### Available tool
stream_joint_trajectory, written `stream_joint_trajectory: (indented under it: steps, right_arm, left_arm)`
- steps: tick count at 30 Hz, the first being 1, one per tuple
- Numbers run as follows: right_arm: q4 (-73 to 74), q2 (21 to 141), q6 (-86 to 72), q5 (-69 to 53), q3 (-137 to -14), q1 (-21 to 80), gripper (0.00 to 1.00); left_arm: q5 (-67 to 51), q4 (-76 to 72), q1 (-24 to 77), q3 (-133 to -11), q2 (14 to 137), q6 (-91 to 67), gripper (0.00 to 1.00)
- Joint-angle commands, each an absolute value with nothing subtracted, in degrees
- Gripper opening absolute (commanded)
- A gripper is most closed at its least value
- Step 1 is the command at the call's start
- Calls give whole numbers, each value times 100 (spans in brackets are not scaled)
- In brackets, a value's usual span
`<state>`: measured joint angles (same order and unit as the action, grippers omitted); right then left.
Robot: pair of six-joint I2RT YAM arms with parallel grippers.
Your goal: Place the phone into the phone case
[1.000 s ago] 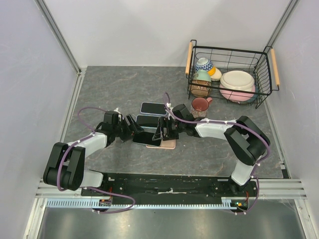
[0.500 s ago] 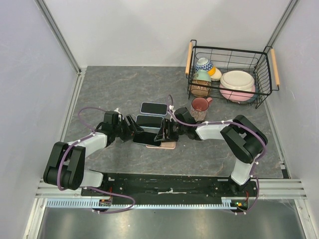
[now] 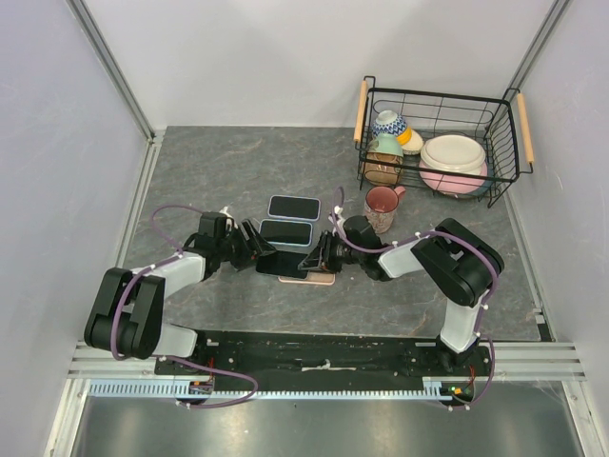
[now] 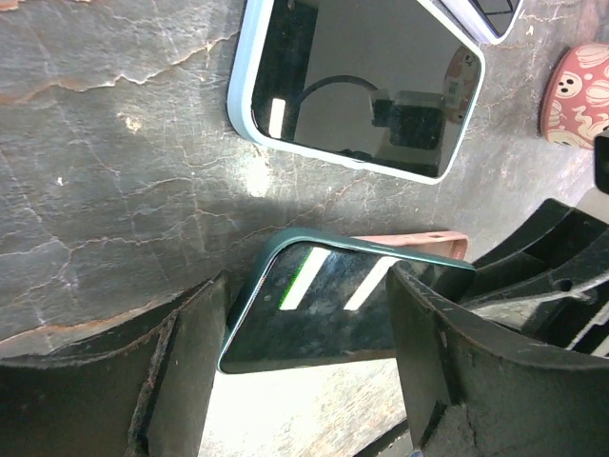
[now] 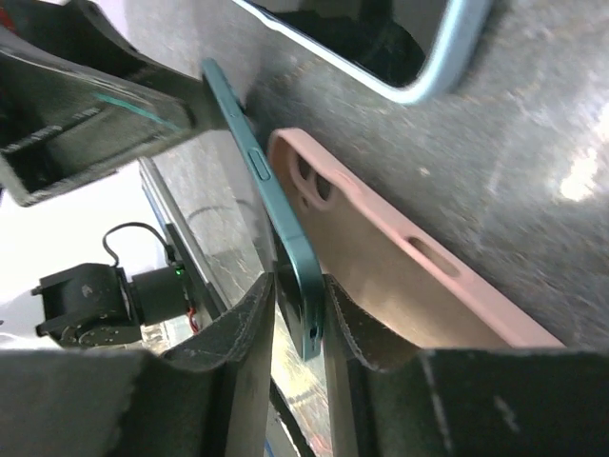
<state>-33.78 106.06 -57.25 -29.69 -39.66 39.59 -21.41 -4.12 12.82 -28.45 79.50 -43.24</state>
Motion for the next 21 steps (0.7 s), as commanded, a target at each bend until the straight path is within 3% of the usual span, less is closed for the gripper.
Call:
stream_joint_trajectory:
  steps: [1, 7, 11, 21]
  right_arm:
    - [-4701, 10608, -5950, -3094, -4008, 4025, 31]
    - [-5133, 10626, -6082, -3207, -4008, 4034, 24]
    - [-5133, 10749, -6091, -3313, -4104, 4060, 1]
    - [-3755, 10293, -5275, -3208, -4587, 4061, 0]
  left_arm:
    - [-2364, 26, 1345, -2689, 8191, -4149, 74]
    - [-2417, 18, 1345, -2681, 8235, -4113, 74]
    - [-2452, 26, 1345, -2689, 8235, -4122, 74]
    - [-2312, 26, 1345, -2716, 7375, -4113, 73]
